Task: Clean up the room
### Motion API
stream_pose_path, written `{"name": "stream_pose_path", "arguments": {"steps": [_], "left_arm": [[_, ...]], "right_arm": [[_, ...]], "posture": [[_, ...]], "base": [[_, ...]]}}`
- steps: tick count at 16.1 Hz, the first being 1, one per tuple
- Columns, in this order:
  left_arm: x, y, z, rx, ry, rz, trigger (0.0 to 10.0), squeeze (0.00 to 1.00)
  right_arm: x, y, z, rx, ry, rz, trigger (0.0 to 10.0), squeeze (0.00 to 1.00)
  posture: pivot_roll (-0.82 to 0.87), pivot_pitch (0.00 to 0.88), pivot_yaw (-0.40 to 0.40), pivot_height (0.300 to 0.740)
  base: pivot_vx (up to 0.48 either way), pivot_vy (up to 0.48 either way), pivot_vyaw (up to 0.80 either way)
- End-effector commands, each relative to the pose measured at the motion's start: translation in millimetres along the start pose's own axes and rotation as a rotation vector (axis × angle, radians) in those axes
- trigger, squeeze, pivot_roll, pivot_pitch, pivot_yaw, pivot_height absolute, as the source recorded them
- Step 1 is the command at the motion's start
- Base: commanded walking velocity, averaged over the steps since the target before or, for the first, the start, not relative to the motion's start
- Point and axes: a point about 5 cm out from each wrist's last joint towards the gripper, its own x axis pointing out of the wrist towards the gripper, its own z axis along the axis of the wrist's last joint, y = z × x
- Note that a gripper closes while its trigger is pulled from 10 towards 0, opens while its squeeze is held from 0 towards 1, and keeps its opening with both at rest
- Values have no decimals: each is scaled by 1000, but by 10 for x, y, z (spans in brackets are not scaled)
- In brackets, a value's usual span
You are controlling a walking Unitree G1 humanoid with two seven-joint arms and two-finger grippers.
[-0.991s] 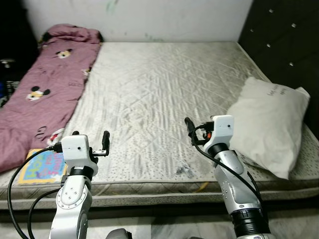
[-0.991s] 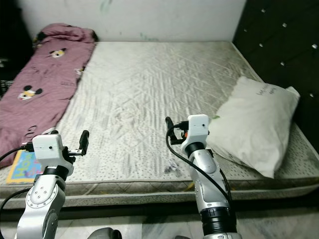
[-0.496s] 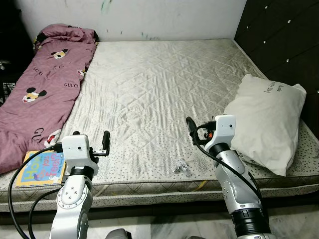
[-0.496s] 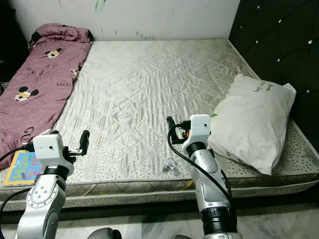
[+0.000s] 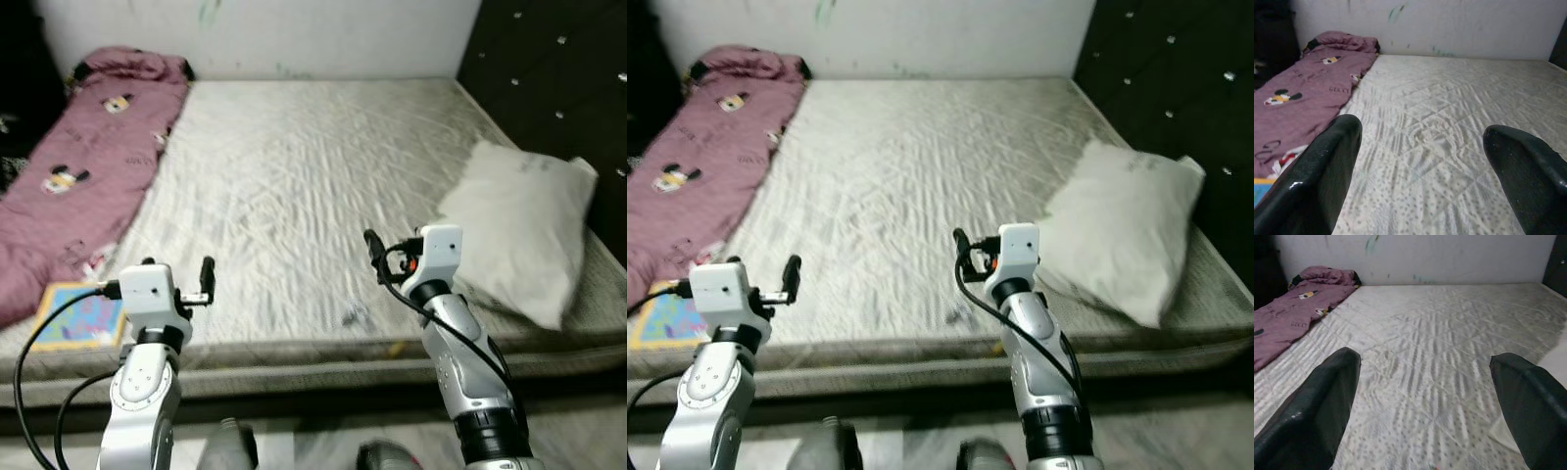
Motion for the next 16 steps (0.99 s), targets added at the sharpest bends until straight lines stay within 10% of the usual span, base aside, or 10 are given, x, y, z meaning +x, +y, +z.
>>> {"name": "stream_pose_path", "arguments": {"steps": [1,16], "left_arm": [[0,22,15,-8,-5,17,10000,0],[16,38,31,-21,0,41,10000,0]], "right_arm": [[17,-13,5,-1,6,7,10000,0],[72,97,44,-33,-12,86,10000,0]], "posture": [[-37,0,-24,651],[-41,0,-29,651]], "base": [[0,0,0],[18,0,29]]}}
